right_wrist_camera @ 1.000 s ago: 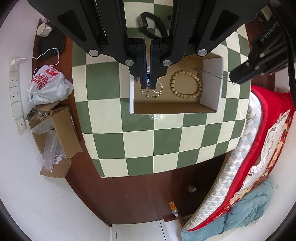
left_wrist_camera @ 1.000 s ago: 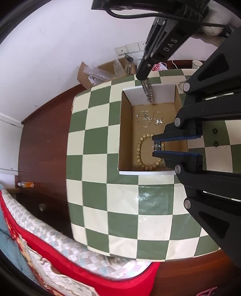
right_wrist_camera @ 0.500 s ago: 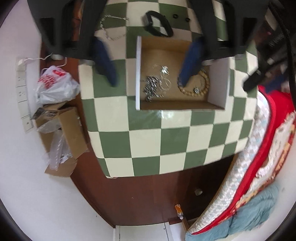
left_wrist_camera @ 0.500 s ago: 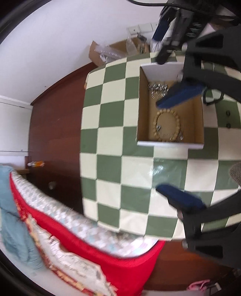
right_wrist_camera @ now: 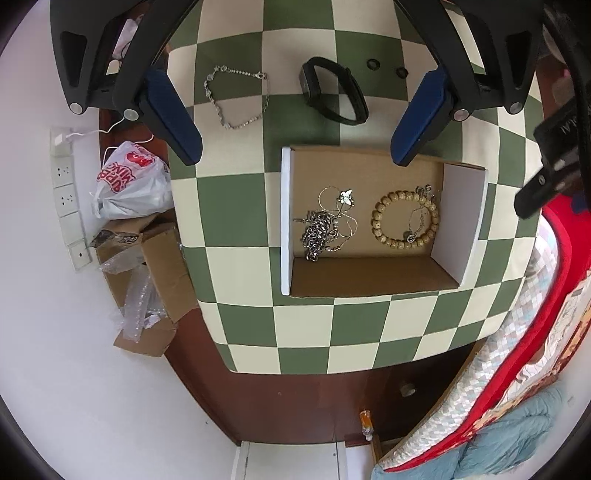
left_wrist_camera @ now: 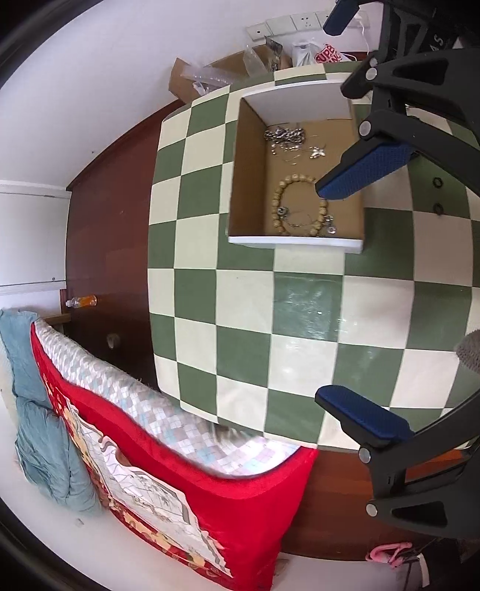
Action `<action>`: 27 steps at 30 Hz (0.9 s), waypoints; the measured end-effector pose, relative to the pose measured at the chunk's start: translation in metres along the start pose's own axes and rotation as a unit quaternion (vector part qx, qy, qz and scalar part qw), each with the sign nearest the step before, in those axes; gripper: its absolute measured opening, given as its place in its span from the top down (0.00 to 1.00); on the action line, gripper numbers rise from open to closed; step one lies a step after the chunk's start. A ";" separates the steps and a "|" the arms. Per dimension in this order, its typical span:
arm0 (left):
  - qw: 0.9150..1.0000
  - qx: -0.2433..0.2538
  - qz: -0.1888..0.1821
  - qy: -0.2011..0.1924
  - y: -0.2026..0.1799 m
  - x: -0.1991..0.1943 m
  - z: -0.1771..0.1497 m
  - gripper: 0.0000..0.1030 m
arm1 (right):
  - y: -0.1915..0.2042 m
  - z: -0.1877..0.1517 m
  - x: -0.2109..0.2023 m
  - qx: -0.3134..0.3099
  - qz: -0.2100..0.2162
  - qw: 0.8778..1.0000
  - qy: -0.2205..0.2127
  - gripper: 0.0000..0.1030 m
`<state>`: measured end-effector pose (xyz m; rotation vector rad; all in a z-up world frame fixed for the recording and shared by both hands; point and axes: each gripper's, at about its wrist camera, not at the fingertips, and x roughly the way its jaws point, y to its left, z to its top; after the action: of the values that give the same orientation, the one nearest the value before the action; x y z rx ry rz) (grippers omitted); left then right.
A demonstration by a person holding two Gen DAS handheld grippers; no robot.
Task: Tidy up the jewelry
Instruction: 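Lift both tools away from the box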
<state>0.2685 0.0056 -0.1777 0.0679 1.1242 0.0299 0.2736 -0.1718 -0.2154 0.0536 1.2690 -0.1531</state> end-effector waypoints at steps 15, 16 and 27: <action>0.998 0.008 0.003 -0.060 0.012 -0.072 -0.036 0.00 | 0.004 -0.034 -0.088 -0.008 0.002 0.996 -0.087 0.00; 0.998 0.006 0.000 -0.065 0.014 -0.078 -0.039 0.00 | 0.004 -0.037 -0.094 -0.009 0.001 0.996 -0.092 0.00; 0.993 -0.004 0.001 -0.116 0.029 -0.140 -0.066 0.00 | 0.008 -0.074 -0.162 -0.011 0.011 0.988 -0.155 0.00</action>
<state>0.1491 0.0289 -0.0776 0.0628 0.8906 0.0280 0.1578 -0.1410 -0.0834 0.0235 0.9598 -0.1233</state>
